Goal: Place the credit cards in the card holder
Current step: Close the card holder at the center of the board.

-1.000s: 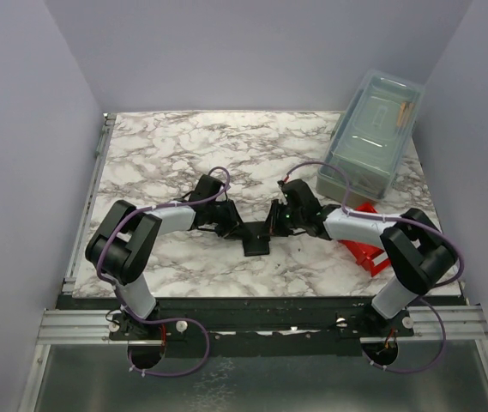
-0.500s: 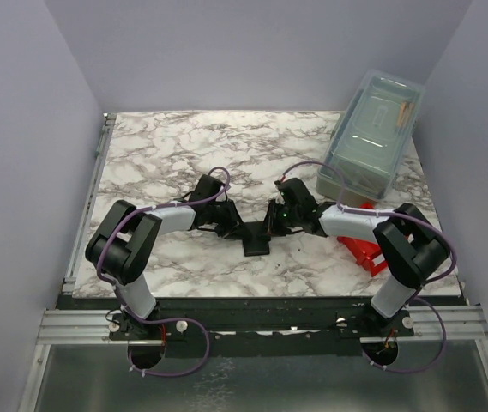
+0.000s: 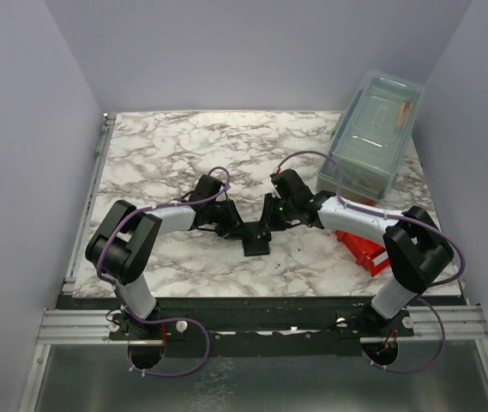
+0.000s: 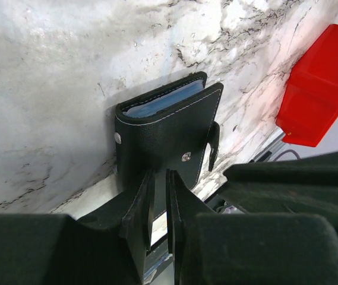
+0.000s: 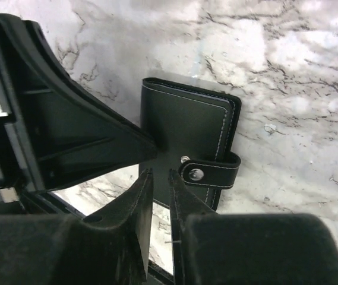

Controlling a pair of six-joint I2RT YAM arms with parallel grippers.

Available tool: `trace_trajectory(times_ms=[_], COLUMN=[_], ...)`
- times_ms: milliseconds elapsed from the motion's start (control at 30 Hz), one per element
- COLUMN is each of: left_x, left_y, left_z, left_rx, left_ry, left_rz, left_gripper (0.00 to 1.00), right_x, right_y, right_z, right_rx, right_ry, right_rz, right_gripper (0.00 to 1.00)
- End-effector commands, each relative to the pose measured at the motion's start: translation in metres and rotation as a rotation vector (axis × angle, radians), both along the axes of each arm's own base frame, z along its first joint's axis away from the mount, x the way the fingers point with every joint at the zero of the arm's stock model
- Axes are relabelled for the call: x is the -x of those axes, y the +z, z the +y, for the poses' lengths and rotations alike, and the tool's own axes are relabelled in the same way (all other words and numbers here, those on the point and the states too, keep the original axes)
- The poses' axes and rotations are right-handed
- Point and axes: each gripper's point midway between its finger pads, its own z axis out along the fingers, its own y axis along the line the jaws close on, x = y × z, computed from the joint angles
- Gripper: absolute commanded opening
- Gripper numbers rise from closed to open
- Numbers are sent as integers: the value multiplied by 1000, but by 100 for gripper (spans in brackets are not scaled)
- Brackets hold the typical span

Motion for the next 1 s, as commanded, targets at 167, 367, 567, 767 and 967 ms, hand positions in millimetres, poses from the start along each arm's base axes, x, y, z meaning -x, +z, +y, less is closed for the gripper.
trace_trajectory(times_ms=[167,367,567,767,967], left_x=[6,6,7,7,8], left_y=[-2,-4,-5,-5,-6], left_z=[3,3,5,4,4], left_rx=[-22,-24,-27,-25,-24], left_ry=[-7,-8,-6,-7,-7], left_rz=[0,3,5,5,5], left_gripper=[20,20,20,20,20], right_x=[-2,-2,-1,0,-1], right_y=[-9,-14,-14,-13,-15], right_z=[-26,-31,-31,-31,-30], right_rx=[347,539,579,607,630], right_ry=[-114,-129,-131,-126,-120], right_rz=[2,-5,-14,-21,-27], right_gripper=[33,32,23,27,27])
